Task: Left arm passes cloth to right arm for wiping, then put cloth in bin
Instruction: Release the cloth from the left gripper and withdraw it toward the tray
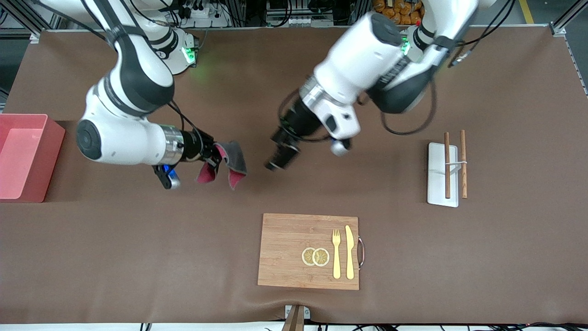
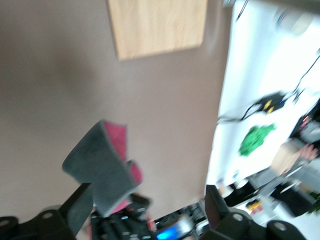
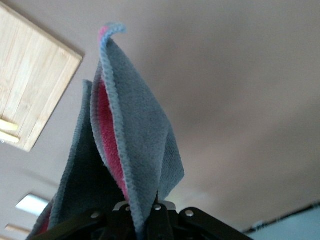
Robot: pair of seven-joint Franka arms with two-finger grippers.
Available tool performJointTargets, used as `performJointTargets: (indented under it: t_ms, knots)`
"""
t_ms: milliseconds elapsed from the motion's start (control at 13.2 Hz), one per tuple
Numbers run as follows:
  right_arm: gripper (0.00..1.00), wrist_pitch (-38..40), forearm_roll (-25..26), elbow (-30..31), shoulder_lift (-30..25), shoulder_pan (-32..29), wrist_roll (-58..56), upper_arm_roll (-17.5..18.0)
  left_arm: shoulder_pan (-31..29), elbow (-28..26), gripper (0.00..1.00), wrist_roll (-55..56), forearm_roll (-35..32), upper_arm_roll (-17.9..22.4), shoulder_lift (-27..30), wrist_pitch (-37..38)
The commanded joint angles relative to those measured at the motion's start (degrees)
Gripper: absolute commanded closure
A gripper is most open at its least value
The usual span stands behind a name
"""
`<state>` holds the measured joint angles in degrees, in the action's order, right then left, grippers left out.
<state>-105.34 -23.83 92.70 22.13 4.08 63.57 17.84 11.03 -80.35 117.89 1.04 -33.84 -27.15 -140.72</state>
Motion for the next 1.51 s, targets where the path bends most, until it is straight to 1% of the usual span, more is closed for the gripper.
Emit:
performJointTargets:
  t_ms: [0,76,151,227,378,530,606,757,908,1060,1135,1287,1363,1438]
  knots:
    - [1.00,-4.85,7.87,0.63,3.79,0.75,-3.19,0.70,-5.73,-0.60,0.00,-0.38,-4.44,-0.26,1.05,2.64]
    - [1.00,-8.36,12.62,3.34,4.76,1.37,-3.37,0.79,-7.67,-0.60,0.00,-0.38,-6.73,-0.26,1.13,2.90]
    - [1.00,-11.87,15.10,6.24,4.85,1.29,-4.41,0.79,-9.78,-0.60,0.00,-0.56,-9.11,-0.26,1.13,4.39]
    - [1.00,-13.56,16.00,8.01,4.85,0.94,-6.86,0.79,-11.80,-0.51,0.00,-2.04,-11.31,-0.26,1.05,4.75]
    - [1.00,-13.49,16.70,9.42,4.77,-1.77,-12.48,0.61,-15.49,-0.60,0.00,-6.51,-12.38,-0.26,1.22,5.97]
    - [1.00,-13.14,17.50,11.01,4.33,-5.29,-20.03,-0.08,-19.97,-0.51,0.00,-13.79,-12.30,-0.35,2.18,11.23]
    - [1.00,-13.14,17.59,11.53,4.33,-6.35,-24.16,-1.57,-22.60,-0.51,0.00,-17.83,-12.21,-0.70,2.62,14.39]
    - [1.00,-12.09,20.03,11.45,4.24,-7.58,-33.81,-6.40,-25.26,-0.60,0.00,-25.05,-12.21,-0.62,4.81,20.37]
    - [1.00,-10.16,20.66,10.84,3.89,-9.08,-45.67,-11.49,-27.02,-0.60,0.00,-32.17,-11.77,-0.79,5.44,24.16]
    - [1.00,-9.54,20.84,9.79,3.89,-9.26,-57.36,-17.29,-28.16,-0.86,0.00,-36.40,-11.50,-0.79,7.72,29.68]
    - [1.00,-9.27,20.93,8.48,4.15,-9.35,-62.64,-19.93,-28.43,-0.86,0.00,-38.94,-11.42,-0.79,8.42,32.76]
    - [1.00,-9.27,21.10,6.71,4.33,-9.44,-73.97,-25.46,-30.09,-1.65,0.00,-43.08,-10.89,-0.53,9.83,35.77]
    - [1.00,-9.27,22.84,4.62,4.68,-9.52,-80.03,-27.84,-30.01,-1.92,0.00,-44.32,-9.76,-0.27,10.62,36.82]
    - [1.00,-9.27,24.60,2.42,4.85,-9.61,-84.27,-29.52,-29.67,-2.44,0.00,-46.07,-8.53,0.87,11.32,37.62]
